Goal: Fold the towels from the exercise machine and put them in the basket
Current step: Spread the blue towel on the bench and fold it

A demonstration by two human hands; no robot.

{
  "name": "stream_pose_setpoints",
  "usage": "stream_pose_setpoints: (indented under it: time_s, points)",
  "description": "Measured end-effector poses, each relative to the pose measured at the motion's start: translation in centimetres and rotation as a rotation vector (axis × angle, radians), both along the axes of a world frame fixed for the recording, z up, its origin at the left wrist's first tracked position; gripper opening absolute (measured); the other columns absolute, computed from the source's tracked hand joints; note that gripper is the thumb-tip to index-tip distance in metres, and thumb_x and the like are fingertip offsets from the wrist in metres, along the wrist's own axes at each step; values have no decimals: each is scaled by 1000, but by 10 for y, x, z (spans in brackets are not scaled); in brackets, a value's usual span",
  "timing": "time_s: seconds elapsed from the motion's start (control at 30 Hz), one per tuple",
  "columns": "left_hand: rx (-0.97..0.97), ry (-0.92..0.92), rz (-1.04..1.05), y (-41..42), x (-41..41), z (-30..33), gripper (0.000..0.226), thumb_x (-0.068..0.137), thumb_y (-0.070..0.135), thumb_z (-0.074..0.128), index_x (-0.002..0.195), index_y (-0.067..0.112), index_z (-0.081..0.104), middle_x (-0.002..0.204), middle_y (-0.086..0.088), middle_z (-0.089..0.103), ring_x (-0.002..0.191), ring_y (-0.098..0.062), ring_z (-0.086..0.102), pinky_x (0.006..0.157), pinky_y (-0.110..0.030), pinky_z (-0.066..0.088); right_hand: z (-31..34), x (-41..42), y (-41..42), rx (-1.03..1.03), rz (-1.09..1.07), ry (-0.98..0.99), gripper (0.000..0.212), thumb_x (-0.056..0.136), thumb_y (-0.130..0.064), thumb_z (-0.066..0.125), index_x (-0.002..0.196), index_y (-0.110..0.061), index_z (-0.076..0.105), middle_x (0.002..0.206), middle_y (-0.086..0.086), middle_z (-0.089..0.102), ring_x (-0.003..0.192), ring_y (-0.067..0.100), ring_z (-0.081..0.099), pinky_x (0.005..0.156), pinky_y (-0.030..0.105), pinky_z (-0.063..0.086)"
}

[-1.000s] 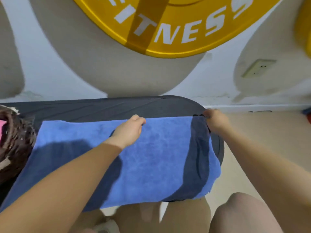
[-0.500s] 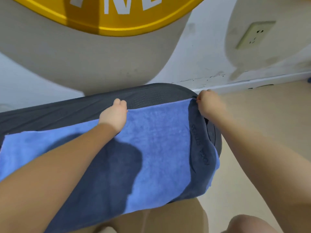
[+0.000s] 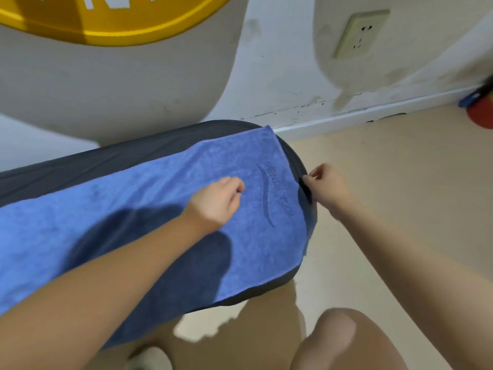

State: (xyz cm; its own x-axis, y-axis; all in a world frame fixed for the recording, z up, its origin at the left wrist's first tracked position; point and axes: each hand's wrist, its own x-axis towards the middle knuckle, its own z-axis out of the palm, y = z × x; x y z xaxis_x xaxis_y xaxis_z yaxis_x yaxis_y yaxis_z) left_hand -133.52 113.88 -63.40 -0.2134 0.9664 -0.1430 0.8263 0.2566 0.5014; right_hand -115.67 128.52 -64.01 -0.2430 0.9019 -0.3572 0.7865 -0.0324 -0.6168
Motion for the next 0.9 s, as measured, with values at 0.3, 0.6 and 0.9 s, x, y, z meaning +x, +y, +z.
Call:
stream_pose_setpoints:
  time_s: [0.3, 0.6, 0.9]
  points:
    - [-191, -432, 86, 15, 92, 11, 21, 95, 21, 46, 114, 18, 54, 96, 5, 50, 68, -7, 45, 75, -17, 41, 32, 27, -36, -436, 152, 274, 15, 81, 2, 59, 79, -11, 53, 64, 9, 51, 49, 15, 47, 50, 23, 42]
    - [-69, -694, 466, 7, 87, 14, 40, 88, 9, 57, 58, 11, 31, 46, 5, 33, 42, -3, 32, 48, -10, 30, 48, -10, -31, -423, 411, 157, 22, 94, -22, 41, 80, -10, 52, 66, 4, 57, 56, 15, 49, 53, 24, 35]
    - [-25, -534, 493, -16, 73, 10, 15, 92, 12, 45, 79, 5, 44, 56, 4, 28, 52, -10, 27, 50, -17, 27, 17, -70, -15, 189, 655, -181, 39, 94, -32, 45, 131, -18, 39, 131, 14, 36, 109, 32, 48, 72, 35, 41]
